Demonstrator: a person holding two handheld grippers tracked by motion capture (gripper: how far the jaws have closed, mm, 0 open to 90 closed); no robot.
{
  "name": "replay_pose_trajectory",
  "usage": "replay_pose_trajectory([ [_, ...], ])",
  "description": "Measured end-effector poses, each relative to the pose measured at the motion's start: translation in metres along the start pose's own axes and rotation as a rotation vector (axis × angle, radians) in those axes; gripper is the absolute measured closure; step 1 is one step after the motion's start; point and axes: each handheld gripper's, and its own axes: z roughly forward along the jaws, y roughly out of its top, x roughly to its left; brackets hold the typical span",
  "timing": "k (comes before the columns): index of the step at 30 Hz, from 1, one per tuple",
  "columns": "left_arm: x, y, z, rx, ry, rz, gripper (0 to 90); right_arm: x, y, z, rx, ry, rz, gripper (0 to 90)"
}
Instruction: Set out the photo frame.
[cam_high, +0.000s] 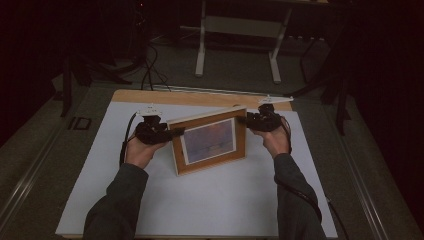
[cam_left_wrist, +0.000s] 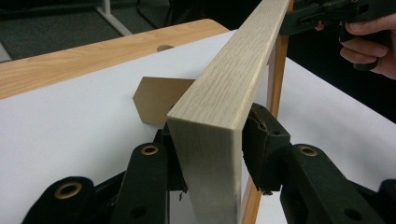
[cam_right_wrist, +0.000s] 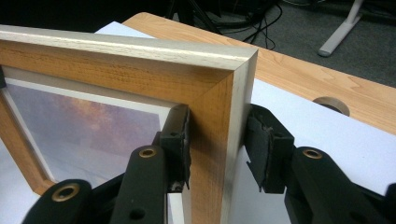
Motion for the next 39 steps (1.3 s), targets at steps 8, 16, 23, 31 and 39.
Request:
replay_pose_trajectory([
  [8,0.0011,0.0005,0.0009,-0.003,0.001,0.002,64.0,0.0016,-0.0014,-0.0017,0.0,-0.008,0.003,61.8],
  [16,0.0015,0.0012,0.0016,-0.001,-0.001,0.008,63.5,0.0026,-0.0027,-0.0035,-0.001,-0.01,0.006,61.8],
  [23,0.0019,0.0019,0.0026,-0.001,-0.002,0.011,63.0,0.0035,-0.0047,-0.0053,-0.007,-0.016,0.011,61.7],
  [31,0.0024,0.0026,0.0041,0.0,-0.004,0.01,62.2,0.0053,-0.0064,-0.0078,-0.007,-0.024,0.018,61.8],
  [39,0.0048,0.0032,0.0061,-0.004,-0.009,0.005,61.1,0.0074,-0.0076,-0.0101,-0.002,-0.033,0.024,61.8],
])
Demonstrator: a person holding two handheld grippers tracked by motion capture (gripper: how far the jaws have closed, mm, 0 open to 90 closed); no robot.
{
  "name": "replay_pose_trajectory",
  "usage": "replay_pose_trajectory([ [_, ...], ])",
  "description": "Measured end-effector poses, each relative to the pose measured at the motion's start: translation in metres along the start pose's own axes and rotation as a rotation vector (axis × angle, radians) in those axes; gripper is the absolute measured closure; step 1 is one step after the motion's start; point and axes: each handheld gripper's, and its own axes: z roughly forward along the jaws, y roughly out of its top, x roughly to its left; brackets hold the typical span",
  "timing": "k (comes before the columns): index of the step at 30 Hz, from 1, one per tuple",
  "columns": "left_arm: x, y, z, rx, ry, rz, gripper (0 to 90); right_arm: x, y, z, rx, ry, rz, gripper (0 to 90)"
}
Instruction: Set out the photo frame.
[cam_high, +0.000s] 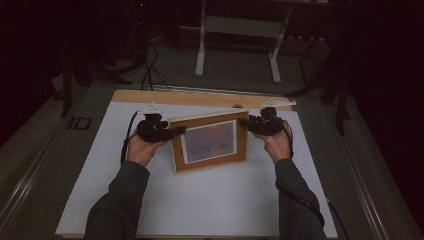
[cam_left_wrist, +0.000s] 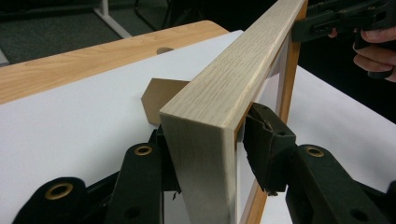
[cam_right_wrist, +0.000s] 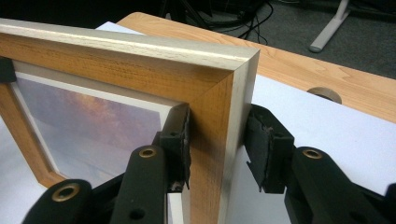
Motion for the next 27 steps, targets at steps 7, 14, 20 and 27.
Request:
replay_pose_trajectory([
  [7,0.0016,0.0002,0.001,-0.001,-0.011,-0.002,60.8,0.0023,-0.0016,-0.0017,-0.003,-0.011,0.002,61.8],
  [14,0.0035,0.0004,0.0027,-0.007,-0.016,-0.001,59.7,0.0057,-0.0024,-0.0045,0.0,-0.028,0.009,61.8],
  [20,0.0041,0.0006,0.0041,-0.007,-0.024,0.004,59.5,0.0072,-0.0048,-0.0063,0.0,-0.037,0.021,61.8],
  [27,0.0051,0.0006,0.0057,-0.012,-0.033,0.001,58.9,0.0096,-0.0068,-0.0087,-0.001,-0.05,0.03,61.8],
])
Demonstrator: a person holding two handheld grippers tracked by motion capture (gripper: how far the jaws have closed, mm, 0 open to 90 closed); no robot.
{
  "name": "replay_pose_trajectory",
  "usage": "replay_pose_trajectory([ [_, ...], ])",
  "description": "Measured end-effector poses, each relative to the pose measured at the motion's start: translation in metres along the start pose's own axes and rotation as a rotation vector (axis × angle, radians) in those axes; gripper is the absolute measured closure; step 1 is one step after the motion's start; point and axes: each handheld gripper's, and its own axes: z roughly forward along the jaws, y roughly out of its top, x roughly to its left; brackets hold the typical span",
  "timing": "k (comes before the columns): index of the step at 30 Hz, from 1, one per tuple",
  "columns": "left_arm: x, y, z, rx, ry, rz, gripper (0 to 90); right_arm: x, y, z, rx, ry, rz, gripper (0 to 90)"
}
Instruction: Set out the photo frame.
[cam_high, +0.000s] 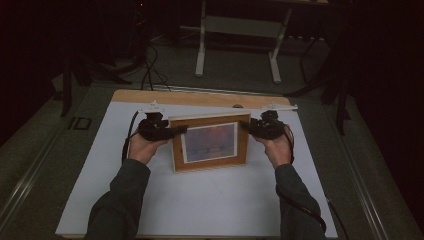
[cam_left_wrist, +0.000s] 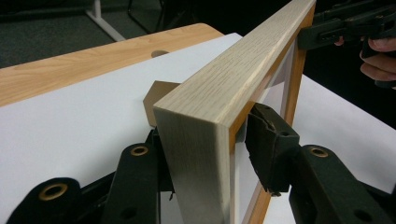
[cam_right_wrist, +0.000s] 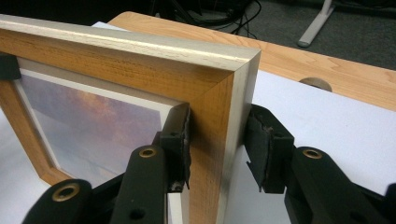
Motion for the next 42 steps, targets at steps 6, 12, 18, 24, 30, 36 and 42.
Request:
replay_pose_trajectory([
  [6,0.001,0.0,0.001,0.001,-0.003,0.002,58.2,0.002,-0.002,-0.002,-0.001,-0.007,0.005,61.8],
  [12,-0.003,0.001,0.0,0.014,0.033,-0.017,54.3,0.004,-0.003,-0.003,-0.004,-0.015,0.008,61.9],
  [18,-0.009,0.001,-0.005,0.02,0.085,-0.011,52.7,0.006,-0.004,-0.005,-0.007,-0.023,0.009,61.9],
  [24,-0.013,-0.002,-0.01,0.013,0.12,-0.002,55.6,0.007,-0.005,-0.006,-0.007,-0.028,0.009,61.9],
  [30,-0.012,-0.002,-0.011,0.011,0.115,-0.007,57.0,0.008,-0.005,-0.007,-0.004,-0.032,0.016,61.9],
  [36,-0.009,-0.002,-0.011,0.004,0.111,-0.015,56.8,0.01,-0.006,-0.007,-0.002,-0.034,0.021,61.9],
  [42,-0.005,-0.003,-0.011,-0.004,0.106,-0.02,56.5,0.013,-0.006,-0.008,0.005,-0.038,0.026,61.9],
])
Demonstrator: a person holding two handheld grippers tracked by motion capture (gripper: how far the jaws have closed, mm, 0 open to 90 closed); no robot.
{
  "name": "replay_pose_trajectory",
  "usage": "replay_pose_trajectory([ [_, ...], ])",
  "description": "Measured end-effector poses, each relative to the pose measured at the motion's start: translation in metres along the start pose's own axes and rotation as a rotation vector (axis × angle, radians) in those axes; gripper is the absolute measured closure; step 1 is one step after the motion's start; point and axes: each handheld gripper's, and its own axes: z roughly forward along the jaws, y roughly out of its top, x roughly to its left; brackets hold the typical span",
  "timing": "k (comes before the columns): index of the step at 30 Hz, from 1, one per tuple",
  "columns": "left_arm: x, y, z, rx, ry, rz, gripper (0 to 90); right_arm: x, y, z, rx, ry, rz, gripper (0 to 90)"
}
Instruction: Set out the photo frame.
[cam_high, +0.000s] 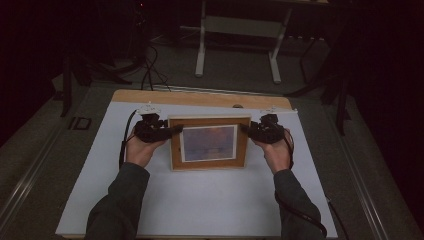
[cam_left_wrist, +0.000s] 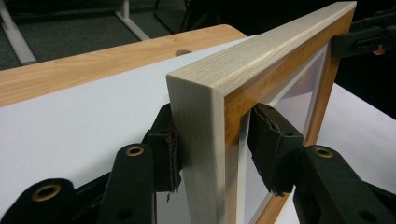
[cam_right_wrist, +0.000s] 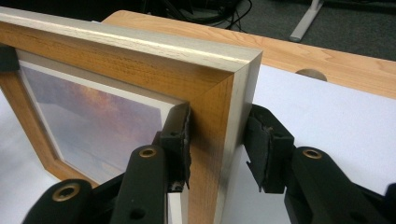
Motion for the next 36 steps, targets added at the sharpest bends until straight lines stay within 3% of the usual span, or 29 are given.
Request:
replay_pose_trajectory([
  [19,0.0063,0.0001,0.0041,-0.004,-0.036,-0.032,56.3,0.0043,-0.0033,-0.0058,0.016,-0.017,0.017,61.9],
  [36,0.0056,0.0002,0.005,-0.002,-0.042,-0.047,56.3,0.0048,-0.0052,-0.0082,0.015,-0.02,0.023,62.0],
])
